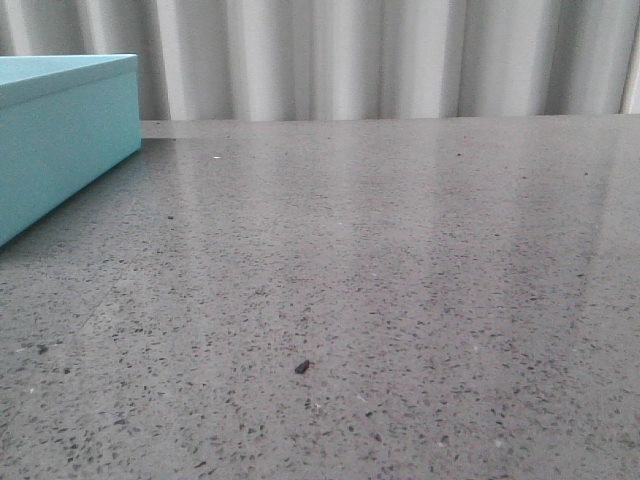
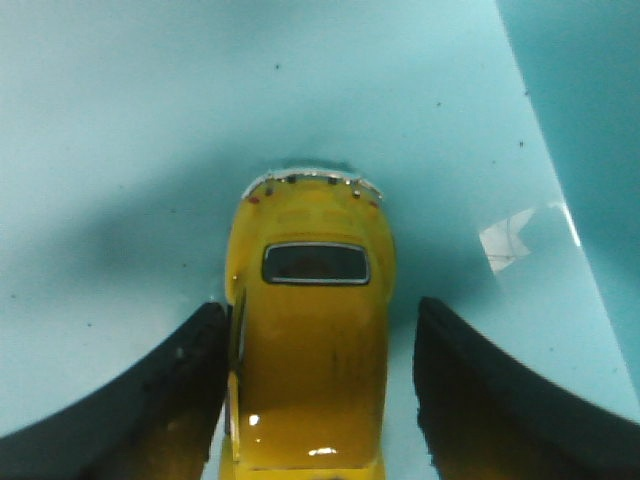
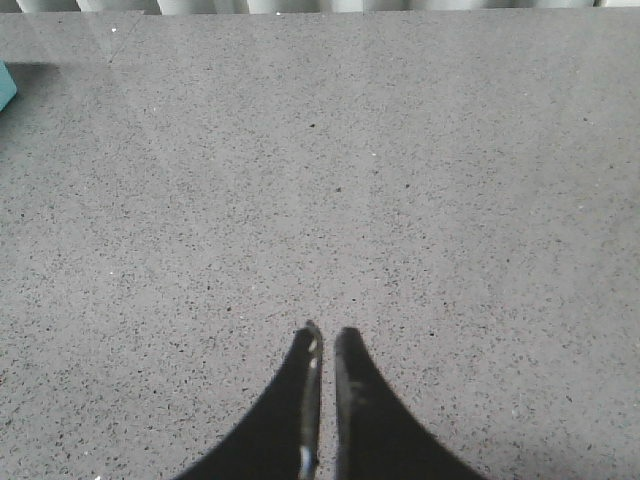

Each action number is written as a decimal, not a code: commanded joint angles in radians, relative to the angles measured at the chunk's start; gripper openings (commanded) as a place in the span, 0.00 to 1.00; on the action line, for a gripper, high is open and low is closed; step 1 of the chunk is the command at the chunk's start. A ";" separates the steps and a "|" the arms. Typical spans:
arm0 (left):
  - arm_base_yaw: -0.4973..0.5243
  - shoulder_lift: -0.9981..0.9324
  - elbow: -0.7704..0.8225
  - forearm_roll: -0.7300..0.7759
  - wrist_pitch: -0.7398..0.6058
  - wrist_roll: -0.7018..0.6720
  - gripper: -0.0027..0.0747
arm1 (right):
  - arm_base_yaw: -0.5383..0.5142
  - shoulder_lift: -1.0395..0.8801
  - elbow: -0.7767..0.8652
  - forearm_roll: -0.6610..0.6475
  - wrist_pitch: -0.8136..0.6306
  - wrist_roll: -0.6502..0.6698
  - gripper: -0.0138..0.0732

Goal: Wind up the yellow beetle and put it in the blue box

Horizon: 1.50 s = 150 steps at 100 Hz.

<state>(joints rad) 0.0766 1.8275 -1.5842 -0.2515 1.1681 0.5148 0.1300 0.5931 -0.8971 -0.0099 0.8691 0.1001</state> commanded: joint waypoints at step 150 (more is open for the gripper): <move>-0.194 -1.083 0.754 -0.662 -0.663 0.414 0.01 | 0.000 -0.477 0.404 -0.126 -0.367 -0.007 0.11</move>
<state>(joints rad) -0.0699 0.8135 -0.8737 -0.8646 0.6472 0.9190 0.1300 0.1050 -0.4695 -0.1208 0.5817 0.1001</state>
